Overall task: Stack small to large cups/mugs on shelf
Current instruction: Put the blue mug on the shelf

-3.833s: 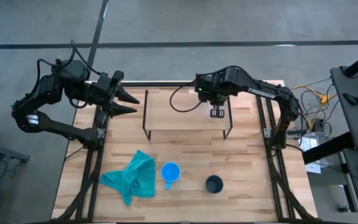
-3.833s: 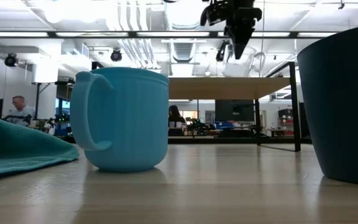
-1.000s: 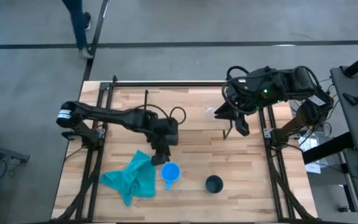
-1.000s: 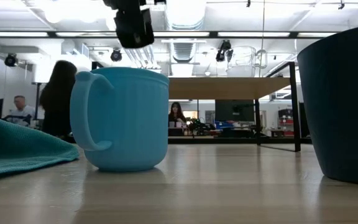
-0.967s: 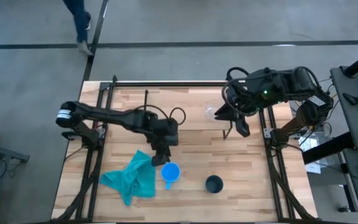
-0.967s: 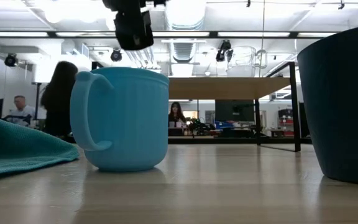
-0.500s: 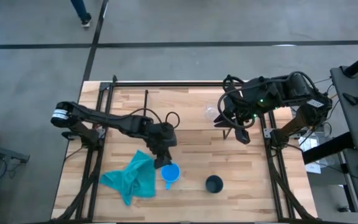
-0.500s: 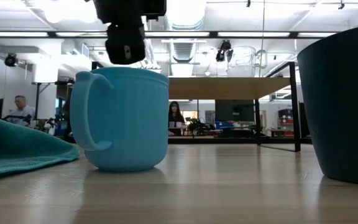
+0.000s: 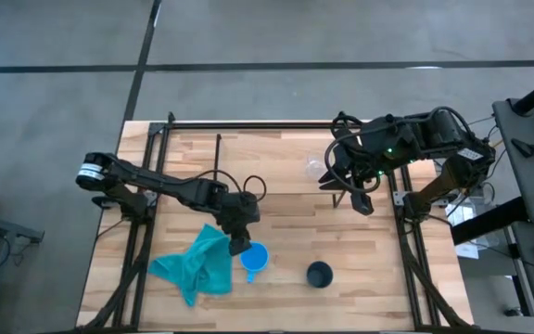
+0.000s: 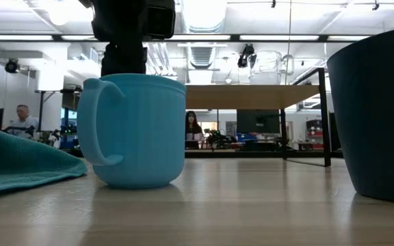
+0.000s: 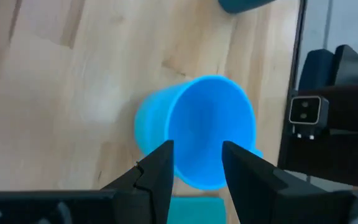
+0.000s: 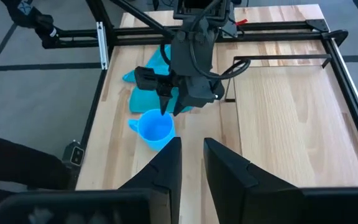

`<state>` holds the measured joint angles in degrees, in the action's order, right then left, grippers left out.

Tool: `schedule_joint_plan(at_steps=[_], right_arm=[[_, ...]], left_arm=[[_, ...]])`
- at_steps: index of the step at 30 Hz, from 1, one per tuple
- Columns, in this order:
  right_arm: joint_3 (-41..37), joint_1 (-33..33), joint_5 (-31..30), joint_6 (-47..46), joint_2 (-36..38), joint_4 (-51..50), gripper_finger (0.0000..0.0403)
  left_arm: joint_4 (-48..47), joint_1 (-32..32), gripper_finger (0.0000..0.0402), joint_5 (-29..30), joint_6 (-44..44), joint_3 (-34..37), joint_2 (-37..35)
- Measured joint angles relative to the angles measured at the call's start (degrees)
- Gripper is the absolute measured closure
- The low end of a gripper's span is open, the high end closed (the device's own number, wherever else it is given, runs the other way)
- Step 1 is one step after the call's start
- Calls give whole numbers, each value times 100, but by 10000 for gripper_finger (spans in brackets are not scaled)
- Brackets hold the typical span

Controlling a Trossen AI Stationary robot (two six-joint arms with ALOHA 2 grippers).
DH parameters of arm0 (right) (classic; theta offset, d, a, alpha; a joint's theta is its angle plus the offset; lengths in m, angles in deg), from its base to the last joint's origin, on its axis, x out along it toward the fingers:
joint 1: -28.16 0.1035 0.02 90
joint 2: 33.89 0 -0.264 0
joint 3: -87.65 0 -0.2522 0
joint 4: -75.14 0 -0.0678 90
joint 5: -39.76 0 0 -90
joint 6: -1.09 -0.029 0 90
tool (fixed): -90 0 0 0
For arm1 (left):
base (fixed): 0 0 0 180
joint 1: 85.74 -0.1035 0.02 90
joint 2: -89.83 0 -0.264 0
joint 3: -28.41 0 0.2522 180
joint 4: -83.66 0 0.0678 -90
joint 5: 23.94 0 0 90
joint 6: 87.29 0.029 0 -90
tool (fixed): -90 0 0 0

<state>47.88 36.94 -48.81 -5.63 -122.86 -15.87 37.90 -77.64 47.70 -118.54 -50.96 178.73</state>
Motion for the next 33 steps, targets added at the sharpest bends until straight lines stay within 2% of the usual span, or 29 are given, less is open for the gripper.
schedule_joint_plan(at_steps=[8,26,29,33], right_arm=[[0,0,2,97,4,-2,339],[0,0,4,140,7,-43,339],[0,0,4,140,7,-46,339],[0,0,6,140,7,-46,339]], left_arm=[[27,56,279,594,-295,7,55],[147,247,279,753,-736,0,795],[159,247,293,751,-739,0,847],[161,247,348,754,-703,-5,829]])
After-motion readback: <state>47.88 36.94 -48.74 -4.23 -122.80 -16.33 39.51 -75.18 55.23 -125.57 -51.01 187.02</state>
